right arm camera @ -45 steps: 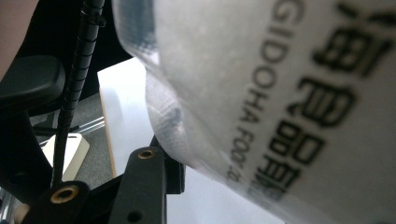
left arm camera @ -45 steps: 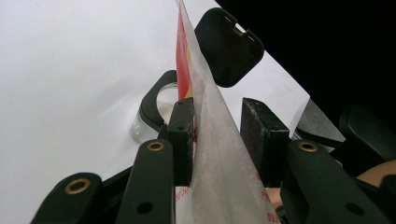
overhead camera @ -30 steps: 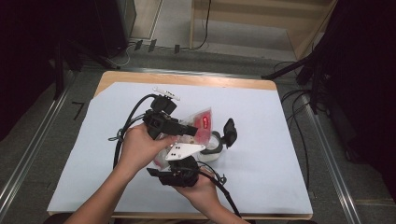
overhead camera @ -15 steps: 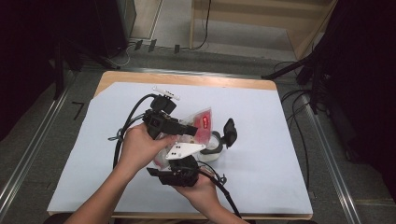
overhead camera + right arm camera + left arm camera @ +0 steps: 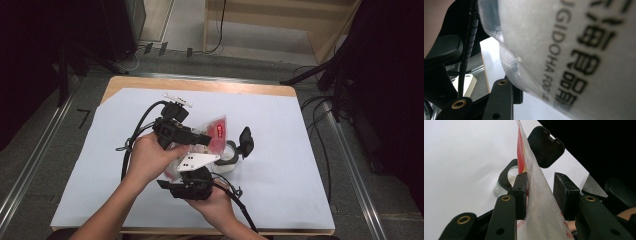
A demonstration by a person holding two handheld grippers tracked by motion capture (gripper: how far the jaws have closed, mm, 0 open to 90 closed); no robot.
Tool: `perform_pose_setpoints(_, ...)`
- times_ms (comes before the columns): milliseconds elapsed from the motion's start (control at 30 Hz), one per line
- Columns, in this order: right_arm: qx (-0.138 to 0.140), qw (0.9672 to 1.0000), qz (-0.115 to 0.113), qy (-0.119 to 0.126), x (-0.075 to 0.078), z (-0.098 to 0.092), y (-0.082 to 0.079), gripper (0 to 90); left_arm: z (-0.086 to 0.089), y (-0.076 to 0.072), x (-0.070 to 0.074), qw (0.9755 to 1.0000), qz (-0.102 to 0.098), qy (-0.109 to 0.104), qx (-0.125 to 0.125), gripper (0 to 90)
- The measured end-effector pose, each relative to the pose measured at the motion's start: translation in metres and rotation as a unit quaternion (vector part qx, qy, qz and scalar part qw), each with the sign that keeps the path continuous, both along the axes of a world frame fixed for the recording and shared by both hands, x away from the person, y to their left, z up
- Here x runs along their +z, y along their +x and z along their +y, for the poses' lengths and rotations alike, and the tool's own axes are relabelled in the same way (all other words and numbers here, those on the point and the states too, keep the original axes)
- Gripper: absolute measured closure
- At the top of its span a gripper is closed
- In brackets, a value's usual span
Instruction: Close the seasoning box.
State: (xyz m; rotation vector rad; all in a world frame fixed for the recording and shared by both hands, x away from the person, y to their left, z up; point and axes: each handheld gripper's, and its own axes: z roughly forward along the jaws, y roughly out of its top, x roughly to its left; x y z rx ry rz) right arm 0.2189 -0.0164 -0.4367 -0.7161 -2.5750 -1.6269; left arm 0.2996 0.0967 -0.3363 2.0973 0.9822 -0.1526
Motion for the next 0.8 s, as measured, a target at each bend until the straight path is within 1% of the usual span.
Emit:
perform_pose_setpoints(167,0.000,1.0000,-0.002,0.001,0.0006,0.0003,-0.0005,63.5,0.0001,-0.0011,0.0013,1.0000,-0.002,-0.001,0.001,65.0)
perform_pose_setpoints(267,0.002,1.0000,-0.008,0.000,0.0020,0.0002,-0.0011,63.4,0.0004,-0.0026,0.0033,1.0000,-0.005,0.000,0.000,65.0)
perform_pose_setpoints(433,0.002,0.9999,-0.010,0.000,0.0030,0.0003,-0.0018,63.4,0.0003,-0.0035,0.0044,1.0000,-0.010,-0.001,0.000,65.0)
perform_pose_setpoints(467,0.002,0.9999,-0.013,0.000,0.0031,0.0002,-0.0018,63.4,0.0003,-0.0038,0.0051,0.9999,-0.011,0.002,-0.001,65.0)
perform_pose_setpoints(733,0.002,0.9999,-0.013,0.001,0.0038,0.0002,-0.0028,63.4,-0.0007,-0.0048,0.0055,0.9999,-0.012,-0.003,-0.001,65.1)
perform_pose_setpoints(800,0.004,0.9999,-0.010,0.002,0.0033,0.0007,-0.0027,63.3,-0.0006,-0.0046,0.0051,0.9999,-0.013,0.005,-0.001,65.2)
